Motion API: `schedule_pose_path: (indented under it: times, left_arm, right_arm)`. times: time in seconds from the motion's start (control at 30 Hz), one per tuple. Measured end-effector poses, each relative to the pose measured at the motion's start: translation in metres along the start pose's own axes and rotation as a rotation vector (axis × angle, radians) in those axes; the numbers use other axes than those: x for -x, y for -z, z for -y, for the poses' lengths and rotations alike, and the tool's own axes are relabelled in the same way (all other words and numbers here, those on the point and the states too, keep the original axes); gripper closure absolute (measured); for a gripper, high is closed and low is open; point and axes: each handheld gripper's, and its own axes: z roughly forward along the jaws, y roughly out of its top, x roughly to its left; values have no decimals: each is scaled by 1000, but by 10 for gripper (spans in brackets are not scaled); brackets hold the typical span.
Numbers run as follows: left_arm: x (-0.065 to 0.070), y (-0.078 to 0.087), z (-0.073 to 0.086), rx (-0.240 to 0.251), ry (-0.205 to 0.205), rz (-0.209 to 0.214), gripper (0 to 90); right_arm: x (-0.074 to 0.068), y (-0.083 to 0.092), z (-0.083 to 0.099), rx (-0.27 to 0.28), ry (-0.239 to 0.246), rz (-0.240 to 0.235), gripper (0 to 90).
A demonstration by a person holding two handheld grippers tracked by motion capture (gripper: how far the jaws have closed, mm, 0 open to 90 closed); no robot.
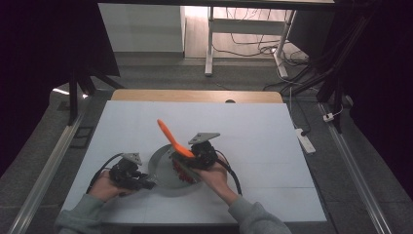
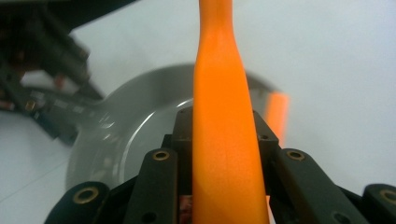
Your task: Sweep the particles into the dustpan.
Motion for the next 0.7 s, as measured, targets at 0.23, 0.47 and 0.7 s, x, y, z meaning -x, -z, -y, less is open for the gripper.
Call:
schedule_pose_path:
  times: [0.23, 0.47, 0.7]
  left_arm:
    - [0, 0, 0, 1, 2, 0, 615]
    - [0, -2, 0, 2, 4, -4, 615]
    - [1, -1, 0, 10, 9, -3, 615]
  right_arm:
    - [32, 24, 4, 26, -43, 95, 707]
    - [49, 30, 11, 10, -66, 132, 707]
    - [79, 17, 2, -5, -64, 194, 707]
